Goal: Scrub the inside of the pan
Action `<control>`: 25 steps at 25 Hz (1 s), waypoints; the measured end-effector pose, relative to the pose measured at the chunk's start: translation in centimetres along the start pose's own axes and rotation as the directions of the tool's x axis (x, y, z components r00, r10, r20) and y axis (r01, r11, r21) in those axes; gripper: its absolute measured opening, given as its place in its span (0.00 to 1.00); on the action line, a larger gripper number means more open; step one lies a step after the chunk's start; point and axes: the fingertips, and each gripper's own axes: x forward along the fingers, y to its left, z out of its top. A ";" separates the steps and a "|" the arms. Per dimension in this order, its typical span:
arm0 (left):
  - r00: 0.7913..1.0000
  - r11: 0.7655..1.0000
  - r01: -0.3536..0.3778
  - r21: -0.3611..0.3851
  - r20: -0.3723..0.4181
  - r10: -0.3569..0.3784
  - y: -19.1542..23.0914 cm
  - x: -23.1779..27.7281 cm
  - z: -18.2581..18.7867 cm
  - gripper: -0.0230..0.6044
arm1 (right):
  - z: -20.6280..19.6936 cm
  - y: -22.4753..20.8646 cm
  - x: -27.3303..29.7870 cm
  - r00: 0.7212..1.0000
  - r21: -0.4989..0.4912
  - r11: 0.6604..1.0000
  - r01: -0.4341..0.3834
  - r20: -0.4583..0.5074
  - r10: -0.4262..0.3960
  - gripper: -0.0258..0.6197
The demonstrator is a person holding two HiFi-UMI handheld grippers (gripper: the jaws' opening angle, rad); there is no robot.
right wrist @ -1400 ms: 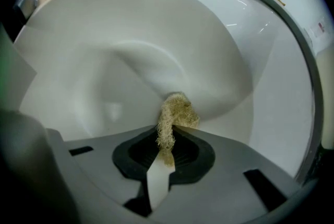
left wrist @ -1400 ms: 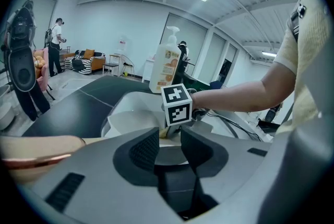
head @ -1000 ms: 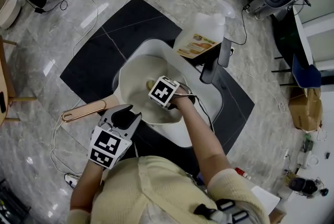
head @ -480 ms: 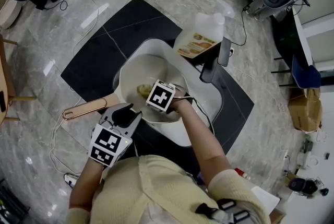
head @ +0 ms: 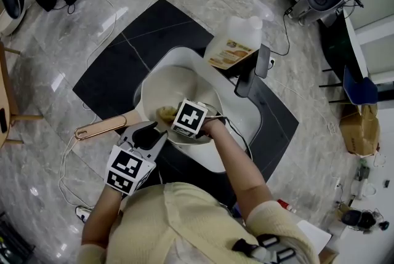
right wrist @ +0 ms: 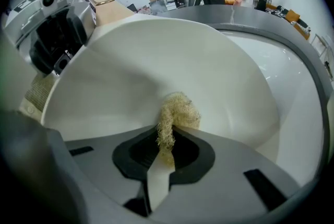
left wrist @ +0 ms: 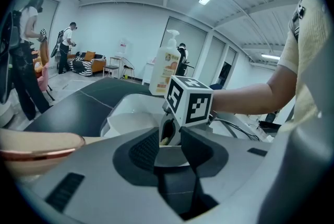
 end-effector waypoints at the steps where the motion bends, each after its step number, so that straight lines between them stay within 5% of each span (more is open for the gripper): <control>1: 1.000 1.000 0.002 -0.002 0.002 -0.002 0.0 0.0 0.0 0.25 | 0.1 0.3 0.0 1.000 0.002 1.000 -0.011 0.004 0.011 0.13; 11: 0.999 0.997 0.044 -0.064 0.004 -0.044 -0.3 -0.3 0.0 0.25 | 1.4 4.8 -1.2 0.958 0.047 0.959 -0.280 0.074 0.276 0.13; 25: 0.999 0.999 -0.032 0.026 0.009 0.032 -0.2 -3.4 0.4 0.25 | 1.7 6.4 -3.6 0.913 0.100 0.916 -0.389 0.171 0.370 0.13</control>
